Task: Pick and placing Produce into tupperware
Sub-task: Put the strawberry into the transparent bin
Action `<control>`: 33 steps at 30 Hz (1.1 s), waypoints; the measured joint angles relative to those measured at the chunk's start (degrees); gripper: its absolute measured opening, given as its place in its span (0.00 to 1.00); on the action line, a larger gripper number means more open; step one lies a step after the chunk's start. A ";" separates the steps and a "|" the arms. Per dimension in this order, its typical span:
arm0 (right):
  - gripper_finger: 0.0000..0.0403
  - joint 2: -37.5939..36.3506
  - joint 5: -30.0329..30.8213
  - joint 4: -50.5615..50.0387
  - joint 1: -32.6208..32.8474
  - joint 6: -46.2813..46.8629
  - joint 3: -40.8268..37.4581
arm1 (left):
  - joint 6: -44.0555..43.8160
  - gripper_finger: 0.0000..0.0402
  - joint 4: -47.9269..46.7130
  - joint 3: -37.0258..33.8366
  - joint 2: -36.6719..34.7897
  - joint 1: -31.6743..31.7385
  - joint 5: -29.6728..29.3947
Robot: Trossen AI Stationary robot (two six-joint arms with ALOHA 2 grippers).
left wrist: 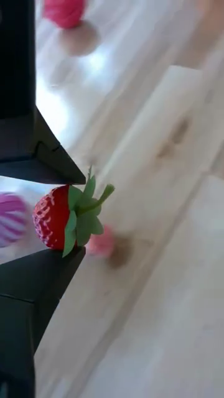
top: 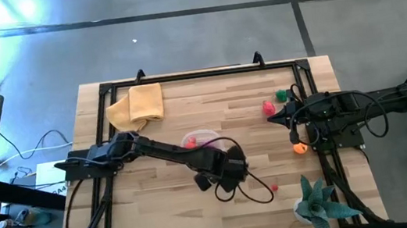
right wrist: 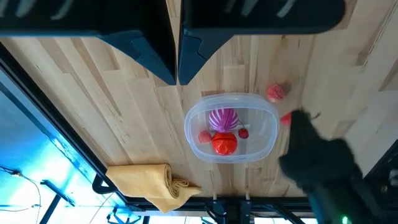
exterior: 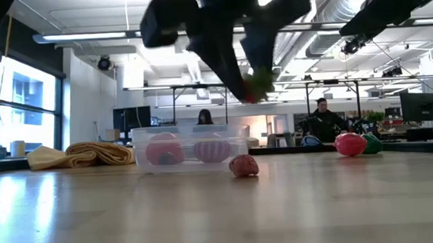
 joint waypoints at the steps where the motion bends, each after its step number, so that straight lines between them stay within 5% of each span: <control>1: 0.02 0.00 0.00 0.00 0.00 0.00 0.00 | -0.75 0.39 -2.01 1.06 0.00 0.18 -0.27; 10: 0.02 0.00 0.00 0.00 0.02 0.00 0.00 | -7.85 0.39 -15.39 5.27 -0.15 4.48 3.61; 20: 0.02 0.00 -0.01 0.00 0.01 0.00 0.00 | -9.05 0.39 -16.60 5.07 -0.46 6.32 5.50; 33: 0.02 -0.02 -0.01 -0.02 0.00 0.00 0.00 | -9.89 0.39 -3.54 -11.10 -7.24 7.57 5.96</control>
